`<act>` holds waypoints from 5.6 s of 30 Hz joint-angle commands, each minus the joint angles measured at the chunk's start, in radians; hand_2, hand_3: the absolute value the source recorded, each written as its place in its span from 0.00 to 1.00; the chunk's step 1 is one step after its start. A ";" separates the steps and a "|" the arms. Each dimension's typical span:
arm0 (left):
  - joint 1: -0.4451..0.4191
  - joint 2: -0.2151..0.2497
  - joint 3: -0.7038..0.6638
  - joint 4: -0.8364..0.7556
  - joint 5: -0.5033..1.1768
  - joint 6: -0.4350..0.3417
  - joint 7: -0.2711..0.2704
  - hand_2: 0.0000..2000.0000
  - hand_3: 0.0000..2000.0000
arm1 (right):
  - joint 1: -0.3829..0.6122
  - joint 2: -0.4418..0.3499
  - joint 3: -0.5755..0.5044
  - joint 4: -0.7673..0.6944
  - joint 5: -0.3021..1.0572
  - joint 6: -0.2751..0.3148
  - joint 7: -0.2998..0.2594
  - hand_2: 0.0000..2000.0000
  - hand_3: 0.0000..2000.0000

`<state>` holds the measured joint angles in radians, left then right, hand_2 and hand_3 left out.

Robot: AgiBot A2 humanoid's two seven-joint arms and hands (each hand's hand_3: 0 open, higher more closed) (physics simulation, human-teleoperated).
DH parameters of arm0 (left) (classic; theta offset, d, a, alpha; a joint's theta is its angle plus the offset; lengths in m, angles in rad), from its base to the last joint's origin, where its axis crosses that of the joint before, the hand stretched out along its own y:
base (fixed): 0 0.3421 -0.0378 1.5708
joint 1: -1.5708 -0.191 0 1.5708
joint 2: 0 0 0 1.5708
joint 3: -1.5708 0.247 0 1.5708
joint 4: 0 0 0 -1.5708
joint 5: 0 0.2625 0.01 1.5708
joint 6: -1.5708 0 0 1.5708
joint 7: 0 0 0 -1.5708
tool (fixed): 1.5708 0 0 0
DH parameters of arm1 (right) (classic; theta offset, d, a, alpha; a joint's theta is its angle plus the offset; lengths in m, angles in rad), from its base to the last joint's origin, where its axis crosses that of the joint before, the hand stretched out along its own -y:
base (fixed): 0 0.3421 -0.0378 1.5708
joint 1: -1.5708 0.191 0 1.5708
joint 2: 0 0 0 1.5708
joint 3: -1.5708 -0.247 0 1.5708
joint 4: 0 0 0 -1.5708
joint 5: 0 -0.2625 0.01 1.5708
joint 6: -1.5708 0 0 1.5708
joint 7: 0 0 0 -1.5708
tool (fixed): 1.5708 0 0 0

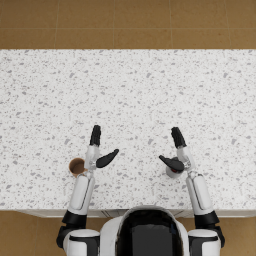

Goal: Pick up two cups and pour the berry on the right into the cup on the left

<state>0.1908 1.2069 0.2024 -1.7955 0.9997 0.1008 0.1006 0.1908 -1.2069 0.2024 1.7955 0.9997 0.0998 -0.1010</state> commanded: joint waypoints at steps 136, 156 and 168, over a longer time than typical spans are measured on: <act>-0.200 0.340 0.090 -0.059 0.887 -0.138 -0.103 1.00 0.64 | 0.059 -0.322 0.007 0.157 1.189 0.004 0.108 1.00 0.64; -0.101 0.221 0.213 -0.016 0.896 -0.130 -0.103 1.00 0.64 | 0.090 -0.358 0.088 0.220 1.831 0.018 0.110 1.00 0.64; -0.075 0.253 0.170 0.018 0.896 -0.126 -0.103 1.00 0.64 | 0.073 -0.360 0.118 0.270 2.216 0.022 0.112 1.00 0.64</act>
<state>0.0976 1.4479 0.3871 -1.7845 1.8953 -0.0254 -0.0024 0.2563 -1.5606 0.3140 2.0474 3.2481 0.1220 0.0107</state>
